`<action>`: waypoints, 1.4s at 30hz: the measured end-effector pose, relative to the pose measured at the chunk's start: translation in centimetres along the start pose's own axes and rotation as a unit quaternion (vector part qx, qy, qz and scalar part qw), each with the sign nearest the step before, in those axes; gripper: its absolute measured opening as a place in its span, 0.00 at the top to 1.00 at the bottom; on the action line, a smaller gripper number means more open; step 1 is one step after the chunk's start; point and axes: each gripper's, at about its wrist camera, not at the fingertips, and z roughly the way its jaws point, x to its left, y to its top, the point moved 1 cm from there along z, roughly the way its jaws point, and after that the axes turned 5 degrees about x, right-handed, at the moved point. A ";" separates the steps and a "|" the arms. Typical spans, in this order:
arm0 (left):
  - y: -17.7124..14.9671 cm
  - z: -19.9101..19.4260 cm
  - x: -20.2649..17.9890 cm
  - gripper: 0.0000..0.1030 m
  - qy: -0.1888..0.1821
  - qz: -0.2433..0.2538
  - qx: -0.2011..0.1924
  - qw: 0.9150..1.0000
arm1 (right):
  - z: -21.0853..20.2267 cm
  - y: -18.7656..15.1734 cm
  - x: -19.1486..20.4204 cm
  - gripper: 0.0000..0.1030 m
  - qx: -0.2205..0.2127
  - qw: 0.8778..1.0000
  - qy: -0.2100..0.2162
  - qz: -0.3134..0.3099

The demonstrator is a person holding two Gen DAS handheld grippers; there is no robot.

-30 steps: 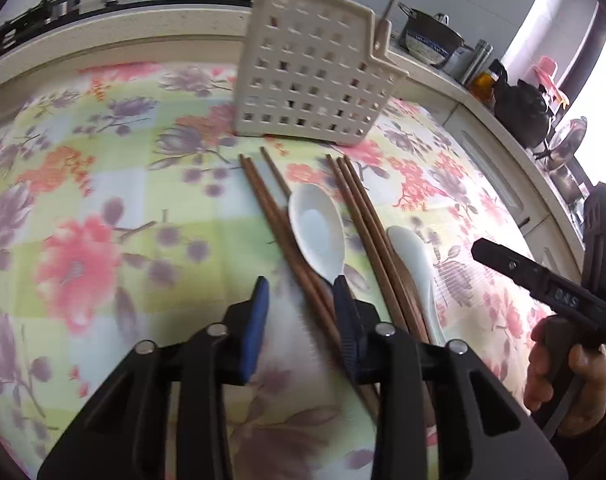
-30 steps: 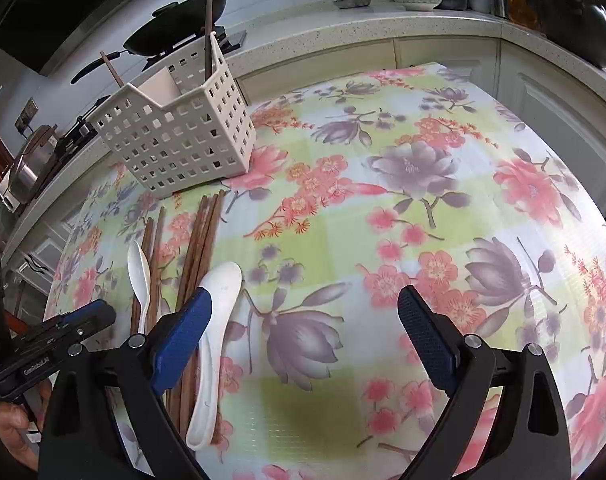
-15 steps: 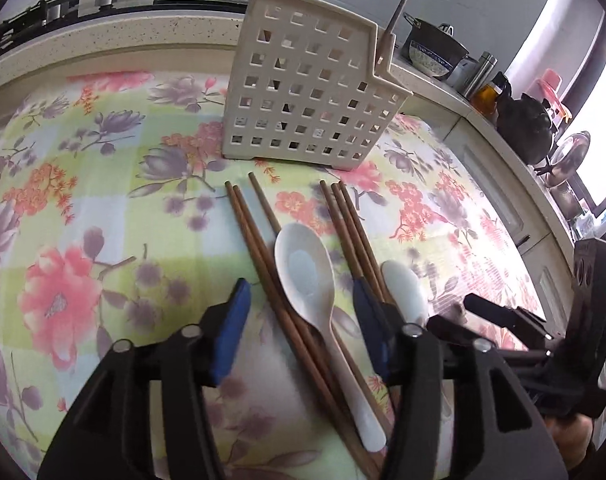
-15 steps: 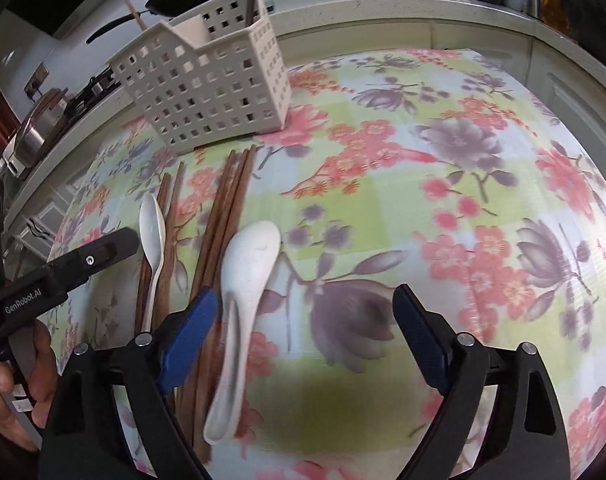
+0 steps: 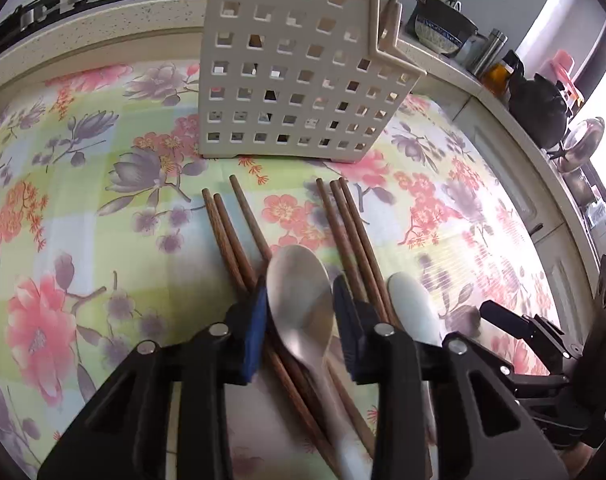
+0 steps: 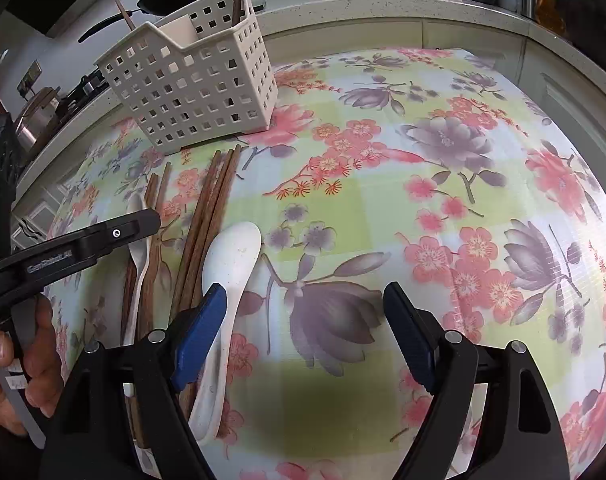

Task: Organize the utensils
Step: 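Grasp a white spoon by its handle with the left tool while the right grasps another, then lift both white spoons and carry them above the white holder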

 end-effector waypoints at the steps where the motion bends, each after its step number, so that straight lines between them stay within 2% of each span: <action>1: 0.0 -0.1 0.0 0.70 -0.001 0.001 0.000 1.000 | 0.0 0.1 0.1 0.26 0.000 1.000 0.001 -0.001; 5: -0.2 -2.1 0.9 0.70 -0.014 -0.009 -0.022 1.000 | -0.1 0.2 0.9 0.27 0.001 1.000 0.004 -0.011; 9: -0.9 -4.3 2.8 0.70 -0.031 -0.030 -0.047 0.998 | 0.3 0.7 2.1 0.35 0.011 1.000 0.005 -0.015; 12: -1.5 -5.9 4.8 0.70 -0.030 -0.048 -0.060 0.997 | 0.7 1.1 3.1 0.40 0.018 1.000 0.002 -0.022; 15: -2.1 -7.0 6.3 0.70 -0.032 -0.058 -0.068 0.995 | 1.4 1.5 3.9 0.53 0.030 0.999 -0.003 -0.025; 19: -2.6 -7.8 7.5 0.70 -0.036 -0.062 -0.072 0.995 | 1.9 1.9 4.8 0.62 0.033 0.999 -0.018 -0.037; 27: -3.0 -8.0 8.2 0.70 -0.045 -0.061 -0.076 0.994 | 2.7 2.4 5.5 0.63 0.044 0.995 -0.058 -0.069; 34: -2.9 -8.3 7.3 0.70 -0.046 -0.045 -0.075 0.995 | 2.4 2.9 4.9 0.66 0.041 0.996 -0.035 -0.065; 42: -2.5 -9.9 5.6 0.70 -0.045 -0.017 -0.092 0.995 | -1.7 3.2 3.4 0.66 -0.017 0.999 -0.014 -0.045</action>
